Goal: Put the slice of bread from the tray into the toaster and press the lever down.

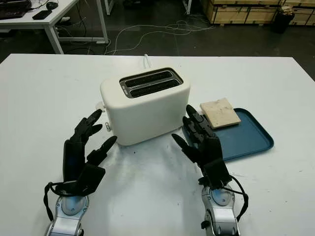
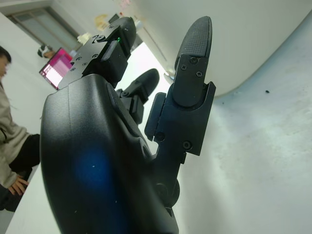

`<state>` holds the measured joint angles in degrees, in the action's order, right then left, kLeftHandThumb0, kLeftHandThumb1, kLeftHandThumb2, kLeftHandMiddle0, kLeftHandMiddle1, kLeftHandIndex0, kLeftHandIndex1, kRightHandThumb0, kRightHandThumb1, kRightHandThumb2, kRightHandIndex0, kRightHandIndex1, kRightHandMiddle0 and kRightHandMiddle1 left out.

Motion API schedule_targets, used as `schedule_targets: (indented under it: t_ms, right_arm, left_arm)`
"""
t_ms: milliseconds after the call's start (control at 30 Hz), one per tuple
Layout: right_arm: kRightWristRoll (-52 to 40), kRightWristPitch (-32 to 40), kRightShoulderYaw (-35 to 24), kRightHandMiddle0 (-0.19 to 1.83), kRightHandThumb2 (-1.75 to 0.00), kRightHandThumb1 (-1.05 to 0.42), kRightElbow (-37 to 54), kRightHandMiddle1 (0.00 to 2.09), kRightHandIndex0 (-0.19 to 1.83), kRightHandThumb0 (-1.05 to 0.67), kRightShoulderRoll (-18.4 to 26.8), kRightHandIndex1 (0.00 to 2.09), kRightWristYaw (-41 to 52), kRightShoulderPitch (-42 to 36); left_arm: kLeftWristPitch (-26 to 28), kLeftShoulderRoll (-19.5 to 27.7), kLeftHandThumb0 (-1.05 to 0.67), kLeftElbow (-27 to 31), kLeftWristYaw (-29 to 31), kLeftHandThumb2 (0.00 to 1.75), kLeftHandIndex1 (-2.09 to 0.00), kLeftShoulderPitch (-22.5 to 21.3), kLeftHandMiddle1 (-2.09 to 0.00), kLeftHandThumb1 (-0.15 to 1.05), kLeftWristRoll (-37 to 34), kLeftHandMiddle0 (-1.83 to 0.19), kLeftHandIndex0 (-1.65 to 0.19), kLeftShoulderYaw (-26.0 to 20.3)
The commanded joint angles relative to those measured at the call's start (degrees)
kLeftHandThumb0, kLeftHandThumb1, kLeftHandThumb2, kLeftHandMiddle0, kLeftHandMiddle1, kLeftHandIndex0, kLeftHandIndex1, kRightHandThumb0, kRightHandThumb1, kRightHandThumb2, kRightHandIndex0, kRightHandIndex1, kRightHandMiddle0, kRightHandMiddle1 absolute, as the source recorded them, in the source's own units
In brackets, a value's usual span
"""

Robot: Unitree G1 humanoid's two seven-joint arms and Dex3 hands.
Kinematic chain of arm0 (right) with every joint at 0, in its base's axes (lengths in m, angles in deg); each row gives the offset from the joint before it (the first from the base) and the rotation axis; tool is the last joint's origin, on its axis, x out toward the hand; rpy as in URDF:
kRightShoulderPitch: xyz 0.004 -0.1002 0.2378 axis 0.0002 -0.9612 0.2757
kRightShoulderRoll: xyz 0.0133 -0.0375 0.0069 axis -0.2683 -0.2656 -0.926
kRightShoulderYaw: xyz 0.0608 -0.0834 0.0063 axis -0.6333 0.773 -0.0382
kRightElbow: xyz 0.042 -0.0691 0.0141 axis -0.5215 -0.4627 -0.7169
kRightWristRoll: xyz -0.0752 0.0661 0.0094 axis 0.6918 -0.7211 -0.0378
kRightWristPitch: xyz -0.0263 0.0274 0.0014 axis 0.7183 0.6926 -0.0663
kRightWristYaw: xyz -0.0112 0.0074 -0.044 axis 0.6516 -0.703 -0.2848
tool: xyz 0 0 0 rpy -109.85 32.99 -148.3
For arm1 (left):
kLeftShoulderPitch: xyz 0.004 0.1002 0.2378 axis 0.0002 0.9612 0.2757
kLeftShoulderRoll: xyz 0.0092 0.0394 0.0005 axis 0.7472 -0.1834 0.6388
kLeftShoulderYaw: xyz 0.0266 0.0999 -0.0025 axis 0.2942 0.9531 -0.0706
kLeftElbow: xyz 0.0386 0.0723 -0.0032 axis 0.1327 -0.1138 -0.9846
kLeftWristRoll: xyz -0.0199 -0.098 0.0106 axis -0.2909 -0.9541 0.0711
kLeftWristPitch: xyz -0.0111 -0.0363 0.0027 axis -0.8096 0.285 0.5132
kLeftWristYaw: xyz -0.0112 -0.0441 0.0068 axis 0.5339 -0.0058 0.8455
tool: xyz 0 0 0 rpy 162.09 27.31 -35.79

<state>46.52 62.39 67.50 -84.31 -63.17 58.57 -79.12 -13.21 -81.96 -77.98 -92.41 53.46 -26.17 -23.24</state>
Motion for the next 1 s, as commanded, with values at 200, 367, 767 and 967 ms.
schedule_targets:
  t_ms: [200,367,767,967]
  right_arm:
    - [-0.62,2.68,-0.25,0.37,-0.02,-0.92,1.85,0.00,0.37,-0.55,0.98,0.00,0.73,-1.27]
    - [-0.71,2.98,-0.34,0.38,-0.02,-0.92,0.98,0.01,0.38,-0.54,1.41,0.01,1.35,-0.11]
    - [-7.46,2.25,-10.68,0.44,0.00,-0.87,4.40,0.02,0.46,-0.41,16.20,0.02,11.39,8.08]
    - [-5.01,0.24,-14.63,0.52,0.00,-0.83,-3.22,0.03,0.56,-0.45,27.54,0.04,14.41,20.20]
  left_arm:
    - [0.24,-0.89,-0.58,0.34,-0.72,0.16,-0.14,0.85,-0.75,0.92,0.32,-0.35,-0.46,1.09]
    - [-0.18,-0.87,-0.57,-1.02,-0.64,0.15,-0.13,-0.39,-0.76,0.92,-0.18,-0.35,-0.47,1.19]
    - [-0.24,-0.76,-0.56,-0.09,-0.77,0.16,-0.10,0.97,-0.78,0.92,-0.18,-0.33,-0.47,1.36]
    - [-0.75,-0.89,-0.55,-0.13,-0.76,0.14,-0.10,1.11,-0.79,0.92,-0.89,-0.32,-0.47,1.31]
